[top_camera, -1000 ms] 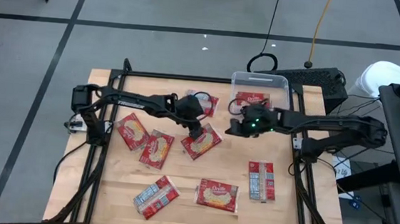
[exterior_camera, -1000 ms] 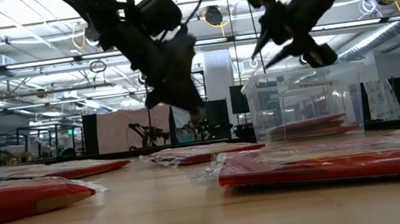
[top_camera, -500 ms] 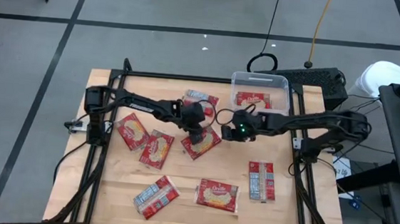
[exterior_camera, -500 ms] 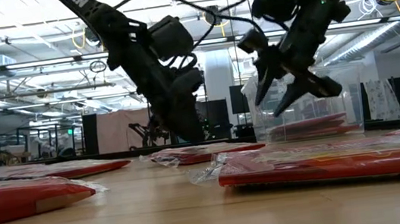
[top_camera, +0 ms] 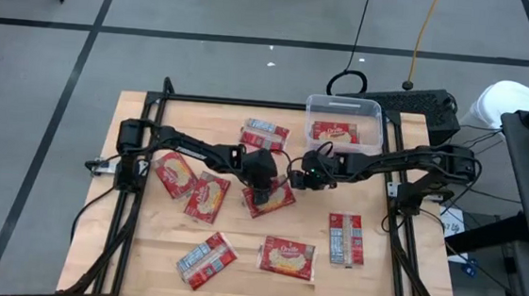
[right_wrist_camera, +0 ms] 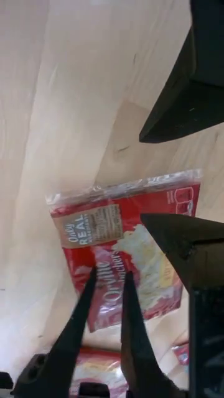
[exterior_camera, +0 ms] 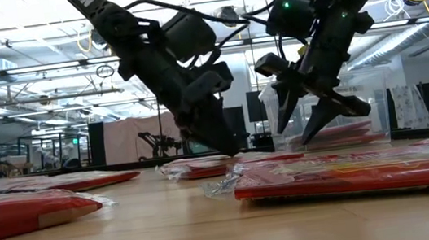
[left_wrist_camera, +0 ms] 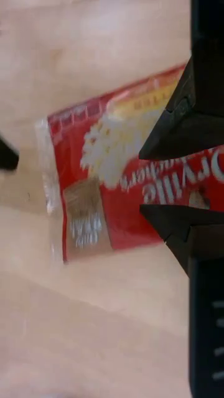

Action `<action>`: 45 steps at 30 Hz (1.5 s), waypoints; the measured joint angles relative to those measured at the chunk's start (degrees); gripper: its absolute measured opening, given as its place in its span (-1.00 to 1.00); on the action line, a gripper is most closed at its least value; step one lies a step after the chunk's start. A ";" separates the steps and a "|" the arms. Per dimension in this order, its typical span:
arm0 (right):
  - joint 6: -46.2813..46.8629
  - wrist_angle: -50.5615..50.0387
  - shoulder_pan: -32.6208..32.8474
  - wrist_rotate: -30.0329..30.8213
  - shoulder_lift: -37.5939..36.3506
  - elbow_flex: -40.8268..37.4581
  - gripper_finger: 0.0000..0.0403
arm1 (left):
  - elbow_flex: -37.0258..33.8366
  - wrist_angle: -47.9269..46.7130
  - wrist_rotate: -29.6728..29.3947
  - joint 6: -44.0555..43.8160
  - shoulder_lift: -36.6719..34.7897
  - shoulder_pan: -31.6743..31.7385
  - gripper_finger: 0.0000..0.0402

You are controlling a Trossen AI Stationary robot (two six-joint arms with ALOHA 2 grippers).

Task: Sort popcorn bags into baskets
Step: Put the popcorn bag into the transparent container

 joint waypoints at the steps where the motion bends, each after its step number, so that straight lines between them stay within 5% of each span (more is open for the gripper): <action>1: -1.33 -0.05 0.00 -0.05 0.01 0.00 -0.07 | -0.01 0.18 0.13 0.13 0.00 -0.37 -0.36; 9: -2.62 0.64 0.02 -3.24 0.05 -0.34 -0.07 | 0.12 -5.39 -3.15 -0.01 -6.94 -1.09 -0.36; 18: 3.00 15.48 -0.13 -6.18 0.03 -9.90 -0.05 | -2.56 -19.90 -1.05 3.98 -10.38 -0.72 -0.49; 31: 9.70 23.10 1.56 -6.53 0.02 -12.81 0.28 | -11.97 -1.96 2.00 6.54 -7.91 -0.70 -0.90; 45: 8.84 29.73 2.56 -2.94 0.17 -12.85 0.01 | -12.16 3.63 1.82 12.01 -6.80 -0.70 -0.90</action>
